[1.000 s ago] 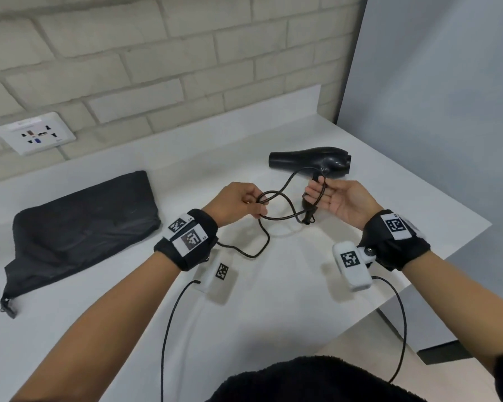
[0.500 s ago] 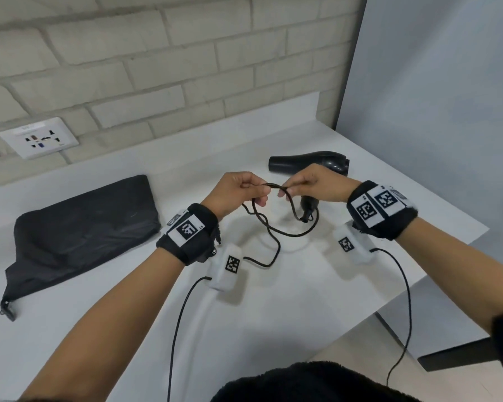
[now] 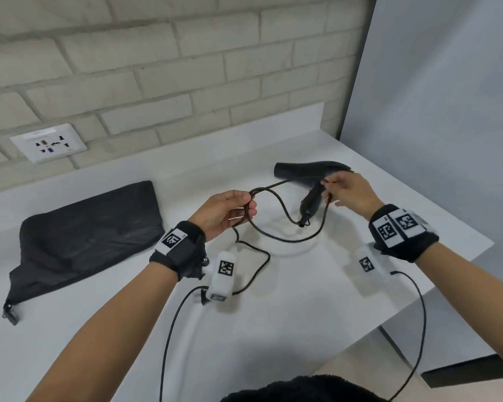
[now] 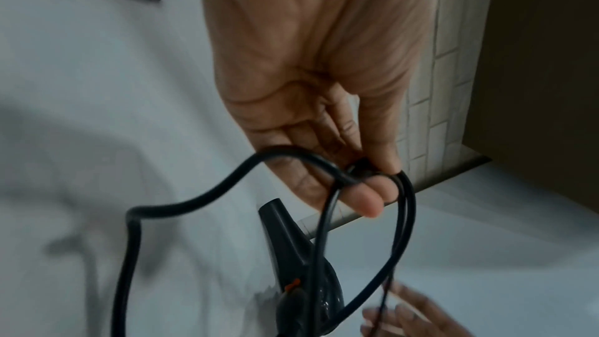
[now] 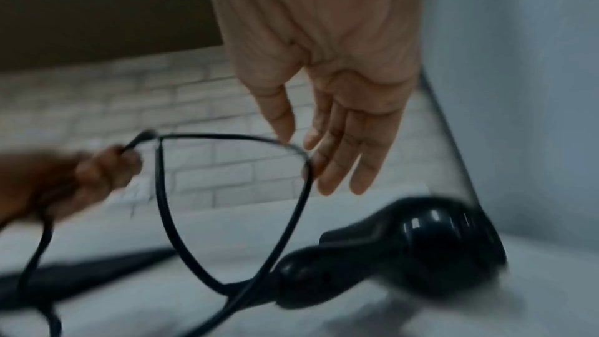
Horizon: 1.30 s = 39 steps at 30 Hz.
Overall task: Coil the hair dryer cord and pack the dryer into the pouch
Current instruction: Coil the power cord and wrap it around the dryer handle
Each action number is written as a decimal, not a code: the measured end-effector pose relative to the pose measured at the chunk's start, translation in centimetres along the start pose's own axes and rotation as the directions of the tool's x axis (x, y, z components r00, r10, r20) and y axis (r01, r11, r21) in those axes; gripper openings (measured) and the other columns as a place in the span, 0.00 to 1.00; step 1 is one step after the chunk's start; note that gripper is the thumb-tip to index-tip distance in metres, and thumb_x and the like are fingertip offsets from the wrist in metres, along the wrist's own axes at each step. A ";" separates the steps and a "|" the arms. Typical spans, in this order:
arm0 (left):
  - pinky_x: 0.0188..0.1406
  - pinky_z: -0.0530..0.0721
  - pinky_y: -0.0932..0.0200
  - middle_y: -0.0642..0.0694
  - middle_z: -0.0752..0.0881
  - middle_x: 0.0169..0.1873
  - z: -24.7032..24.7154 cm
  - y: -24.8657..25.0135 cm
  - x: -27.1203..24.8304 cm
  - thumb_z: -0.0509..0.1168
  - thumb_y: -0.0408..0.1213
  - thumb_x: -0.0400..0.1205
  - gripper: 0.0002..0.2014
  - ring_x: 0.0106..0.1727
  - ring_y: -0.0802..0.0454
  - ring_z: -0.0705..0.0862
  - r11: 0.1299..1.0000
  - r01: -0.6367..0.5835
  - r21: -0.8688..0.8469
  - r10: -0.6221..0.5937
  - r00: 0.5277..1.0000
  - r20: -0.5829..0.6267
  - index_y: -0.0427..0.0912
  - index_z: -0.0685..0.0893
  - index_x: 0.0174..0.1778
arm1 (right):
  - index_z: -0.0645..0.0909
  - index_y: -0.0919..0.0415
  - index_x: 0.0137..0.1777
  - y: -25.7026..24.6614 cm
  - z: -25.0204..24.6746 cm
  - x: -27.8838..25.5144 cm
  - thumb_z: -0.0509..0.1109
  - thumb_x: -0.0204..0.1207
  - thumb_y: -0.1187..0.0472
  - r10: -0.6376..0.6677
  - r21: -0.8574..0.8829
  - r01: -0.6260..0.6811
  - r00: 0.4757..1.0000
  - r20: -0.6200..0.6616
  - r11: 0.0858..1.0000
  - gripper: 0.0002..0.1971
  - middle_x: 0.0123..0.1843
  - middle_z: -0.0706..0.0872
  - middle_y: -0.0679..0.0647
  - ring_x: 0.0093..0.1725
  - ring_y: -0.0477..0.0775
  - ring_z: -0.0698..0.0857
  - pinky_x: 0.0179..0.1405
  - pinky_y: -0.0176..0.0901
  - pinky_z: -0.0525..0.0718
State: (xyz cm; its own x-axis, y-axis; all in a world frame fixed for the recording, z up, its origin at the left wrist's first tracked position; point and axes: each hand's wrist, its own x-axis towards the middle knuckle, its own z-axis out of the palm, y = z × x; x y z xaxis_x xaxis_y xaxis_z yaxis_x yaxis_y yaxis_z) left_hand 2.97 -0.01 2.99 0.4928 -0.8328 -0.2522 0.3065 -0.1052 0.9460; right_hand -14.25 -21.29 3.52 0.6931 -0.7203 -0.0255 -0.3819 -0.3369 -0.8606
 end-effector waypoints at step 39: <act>0.49 0.85 0.60 0.48 0.90 0.35 -0.4 1.5 -0.9 0.61 0.35 0.83 0.06 0.32 0.58 0.88 0.970 -0.054 0.238 0.073 0.995 -0.071 0.42 0.83 0.43 | 0.85 0.63 0.45 -5.8 3.7 1.1 0.68 0.77 0.63 -0.121 -0.010 0.146 0.857 0.501 0.989 0.05 0.29 0.88 0.45 0.20 0.38 0.77 0.24 0.27 0.74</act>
State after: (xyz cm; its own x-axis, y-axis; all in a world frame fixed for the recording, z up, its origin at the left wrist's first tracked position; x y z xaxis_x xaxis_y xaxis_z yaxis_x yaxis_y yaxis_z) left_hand 3.34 0.79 4.59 0.5707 -0.7973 -0.1966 0.0768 -0.1865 0.9795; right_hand -9.02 -17.87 6.56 0.9465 -0.2731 -0.1720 -0.2827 -0.4443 -0.8501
